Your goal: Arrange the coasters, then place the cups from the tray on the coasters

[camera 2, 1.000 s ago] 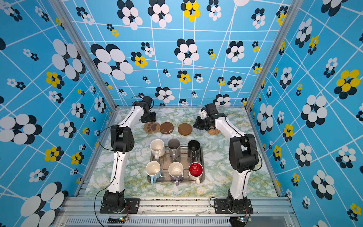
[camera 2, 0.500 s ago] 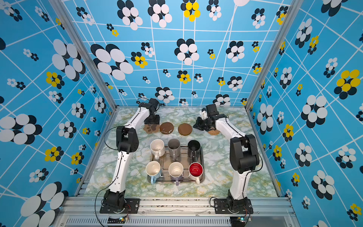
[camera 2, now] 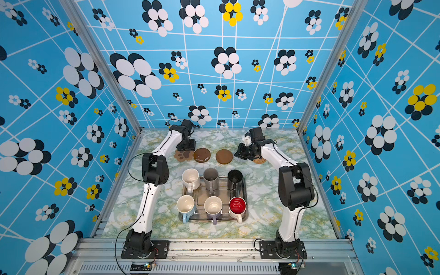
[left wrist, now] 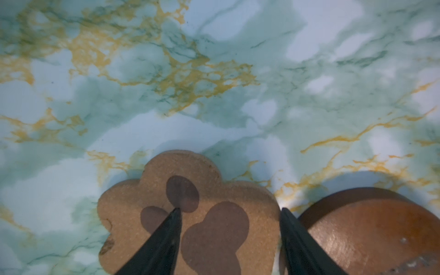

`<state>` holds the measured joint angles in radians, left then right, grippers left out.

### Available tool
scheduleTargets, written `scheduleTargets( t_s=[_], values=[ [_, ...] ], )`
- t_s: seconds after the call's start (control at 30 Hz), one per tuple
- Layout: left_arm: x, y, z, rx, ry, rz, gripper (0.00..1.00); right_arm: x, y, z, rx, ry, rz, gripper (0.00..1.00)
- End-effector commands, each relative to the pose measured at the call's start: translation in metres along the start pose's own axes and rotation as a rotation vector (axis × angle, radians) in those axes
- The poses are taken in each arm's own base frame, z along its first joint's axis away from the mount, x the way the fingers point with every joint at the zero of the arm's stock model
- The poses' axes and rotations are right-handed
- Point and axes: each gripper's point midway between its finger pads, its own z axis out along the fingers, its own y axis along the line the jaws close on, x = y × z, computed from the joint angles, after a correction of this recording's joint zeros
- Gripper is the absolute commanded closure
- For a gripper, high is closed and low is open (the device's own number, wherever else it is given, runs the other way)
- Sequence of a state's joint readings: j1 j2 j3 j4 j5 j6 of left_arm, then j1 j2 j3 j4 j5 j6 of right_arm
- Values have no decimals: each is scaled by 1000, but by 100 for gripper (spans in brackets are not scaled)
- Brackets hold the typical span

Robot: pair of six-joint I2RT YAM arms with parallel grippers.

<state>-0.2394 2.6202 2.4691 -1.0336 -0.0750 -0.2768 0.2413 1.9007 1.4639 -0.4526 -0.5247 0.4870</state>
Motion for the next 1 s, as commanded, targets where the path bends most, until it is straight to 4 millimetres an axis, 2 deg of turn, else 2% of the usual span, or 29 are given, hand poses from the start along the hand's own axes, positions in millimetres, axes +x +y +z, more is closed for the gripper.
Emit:
scheduleTargets(
  t_s=[0.0, 0.2, 0.4, 0.53, 0.97],
  values=[
    [7, -7, 15, 2, 23, -1, 33, -2, 0, -5, -2, -19, -2, 99],
    [15, -5, 22, -25, 52, 20, 33, -1, -1, -3, -4, -12, 6, 100],
    [27, 5, 26, -74, 95, 52, 35, -1, -1, -3, -3, -12, 5, 100],
    [30, 12, 23, -106, 108, 73, 36, 0, -2, -1, -3, -9, 8, 100],
    [35, 15, 17, -114, 119, 81, 37, 2, -1, -2, -13, -8, 13, 100]
  ],
)
